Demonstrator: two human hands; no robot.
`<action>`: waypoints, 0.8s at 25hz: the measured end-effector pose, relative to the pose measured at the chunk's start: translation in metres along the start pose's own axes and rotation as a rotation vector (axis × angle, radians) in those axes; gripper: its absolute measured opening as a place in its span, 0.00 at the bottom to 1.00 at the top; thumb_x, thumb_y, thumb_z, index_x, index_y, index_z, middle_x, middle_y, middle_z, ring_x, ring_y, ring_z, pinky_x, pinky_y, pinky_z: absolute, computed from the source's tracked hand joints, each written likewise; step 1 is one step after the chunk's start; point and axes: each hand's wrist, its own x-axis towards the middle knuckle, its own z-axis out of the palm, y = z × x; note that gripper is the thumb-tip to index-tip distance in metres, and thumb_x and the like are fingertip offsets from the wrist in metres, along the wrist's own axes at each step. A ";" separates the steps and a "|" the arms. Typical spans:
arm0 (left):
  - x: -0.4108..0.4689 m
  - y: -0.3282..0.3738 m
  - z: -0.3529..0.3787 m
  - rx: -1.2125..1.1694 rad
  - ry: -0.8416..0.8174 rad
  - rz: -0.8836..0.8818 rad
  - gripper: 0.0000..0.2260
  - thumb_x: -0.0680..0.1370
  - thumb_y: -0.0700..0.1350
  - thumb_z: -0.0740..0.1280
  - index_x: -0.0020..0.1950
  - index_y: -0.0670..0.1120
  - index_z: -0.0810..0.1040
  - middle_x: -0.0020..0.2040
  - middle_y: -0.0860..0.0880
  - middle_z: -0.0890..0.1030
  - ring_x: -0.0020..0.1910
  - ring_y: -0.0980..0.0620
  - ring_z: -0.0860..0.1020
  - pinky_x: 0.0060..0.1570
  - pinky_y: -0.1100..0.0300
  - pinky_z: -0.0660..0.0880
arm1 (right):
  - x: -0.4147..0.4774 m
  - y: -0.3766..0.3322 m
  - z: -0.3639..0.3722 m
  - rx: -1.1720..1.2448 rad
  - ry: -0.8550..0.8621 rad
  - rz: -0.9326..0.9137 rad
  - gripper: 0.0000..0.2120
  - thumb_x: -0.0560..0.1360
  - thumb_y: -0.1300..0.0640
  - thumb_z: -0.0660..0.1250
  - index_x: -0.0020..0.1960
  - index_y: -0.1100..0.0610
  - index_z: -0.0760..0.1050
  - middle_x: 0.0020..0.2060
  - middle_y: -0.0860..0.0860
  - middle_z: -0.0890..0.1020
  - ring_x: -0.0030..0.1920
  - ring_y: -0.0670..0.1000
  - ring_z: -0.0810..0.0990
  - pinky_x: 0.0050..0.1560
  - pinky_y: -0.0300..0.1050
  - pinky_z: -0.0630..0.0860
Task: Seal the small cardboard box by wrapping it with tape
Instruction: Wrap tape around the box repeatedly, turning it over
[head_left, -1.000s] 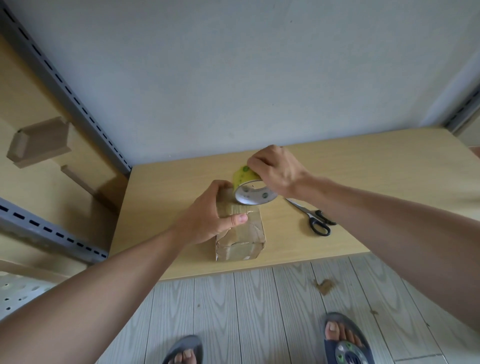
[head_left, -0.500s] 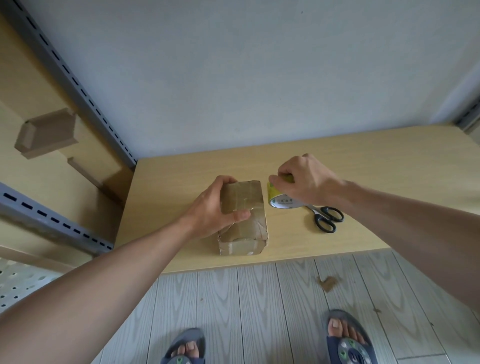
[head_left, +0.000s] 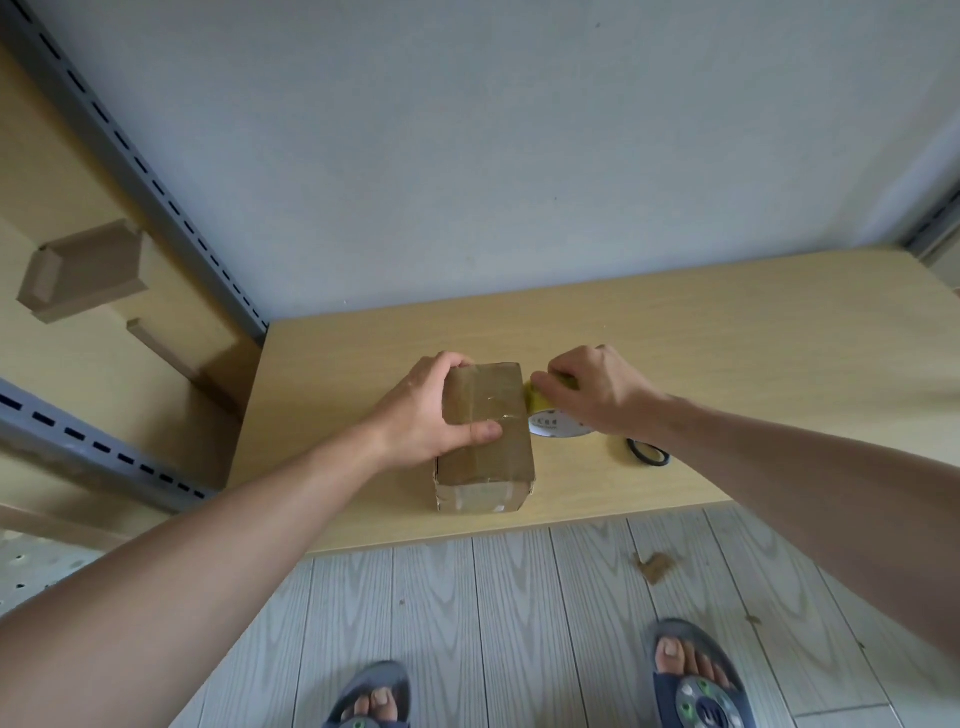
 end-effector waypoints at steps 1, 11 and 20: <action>0.003 0.012 -0.004 0.098 -0.046 -0.049 0.42 0.67 0.66 0.76 0.74 0.53 0.65 0.68 0.50 0.68 0.68 0.50 0.73 0.67 0.55 0.71 | 0.002 -0.002 0.000 -0.002 -0.002 0.019 0.23 0.80 0.51 0.63 0.29 0.63 0.68 0.24 0.51 0.68 0.26 0.51 0.64 0.27 0.45 0.59; 0.014 0.036 0.021 -0.155 0.115 -0.317 0.46 0.55 0.59 0.76 0.70 0.56 0.62 0.62 0.46 0.65 0.58 0.43 0.74 0.55 0.51 0.78 | 0.015 -0.020 -0.006 0.185 0.149 0.074 0.23 0.78 0.49 0.67 0.29 0.61 0.69 0.25 0.50 0.68 0.26 0.48 0.64 0.26 0.41 0.60; -0.006 -0.012 0.002 -0.268 0.068 0.072 0.40 0.64 0.56 0.76 0.71 0.63 0.60 0.66 0.55 0.73 0.64 0.63 0.74 0.66 0.57 0.74 | 0.032 -0.056 -0.004 0.379 0.022 0.057 0.36 0.78 0.31 0.56 0.37 0.66 0.69 0.31 0.53 0.70 0.35 0.51 0.73 0.36 0.46 0.66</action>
